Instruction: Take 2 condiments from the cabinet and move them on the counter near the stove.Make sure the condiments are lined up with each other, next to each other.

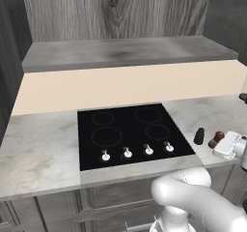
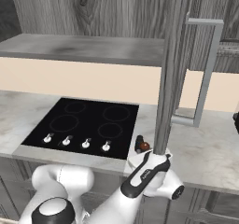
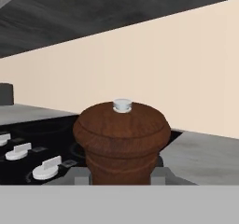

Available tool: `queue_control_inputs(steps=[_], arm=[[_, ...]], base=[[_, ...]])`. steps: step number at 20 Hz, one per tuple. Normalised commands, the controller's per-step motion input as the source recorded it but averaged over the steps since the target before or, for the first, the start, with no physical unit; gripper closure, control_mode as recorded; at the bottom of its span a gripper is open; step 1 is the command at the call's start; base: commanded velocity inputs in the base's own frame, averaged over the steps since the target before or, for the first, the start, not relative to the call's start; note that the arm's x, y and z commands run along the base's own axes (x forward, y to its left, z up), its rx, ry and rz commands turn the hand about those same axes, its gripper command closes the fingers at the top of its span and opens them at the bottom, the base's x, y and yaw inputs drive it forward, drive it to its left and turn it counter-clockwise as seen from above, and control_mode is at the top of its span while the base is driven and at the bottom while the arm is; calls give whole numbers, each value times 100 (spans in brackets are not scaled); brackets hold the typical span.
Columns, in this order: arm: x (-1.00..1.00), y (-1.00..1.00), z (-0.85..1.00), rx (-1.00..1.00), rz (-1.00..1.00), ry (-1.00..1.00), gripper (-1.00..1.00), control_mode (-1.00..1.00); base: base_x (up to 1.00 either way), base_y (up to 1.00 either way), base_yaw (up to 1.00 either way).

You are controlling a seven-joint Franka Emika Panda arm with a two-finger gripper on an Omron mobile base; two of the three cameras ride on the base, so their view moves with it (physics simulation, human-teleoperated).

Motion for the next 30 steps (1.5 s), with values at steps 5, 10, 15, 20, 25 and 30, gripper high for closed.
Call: queue_control_inputs(steps=[5, 10, 15, 20, 25, 30], arm=[[14, 0, 0, 0, 0, 0, 100, -100], [14, 0, -3, 0, 0, 0, 100, -100], [5, 0, -10, 0, 0, 0, 100, -100], [0, 0, -10, 0, 0, 0, 100, -100], [0, 0, -2, 0, 0, 0, 100, -100], [2, 0, 0, 0, 0, 0, 100, -100]], base=[[0, 0, 0], [0, 0, 0], [0, 0, 0], [0, 0, 0], [0, 0, 0], [0, 0, 0]])
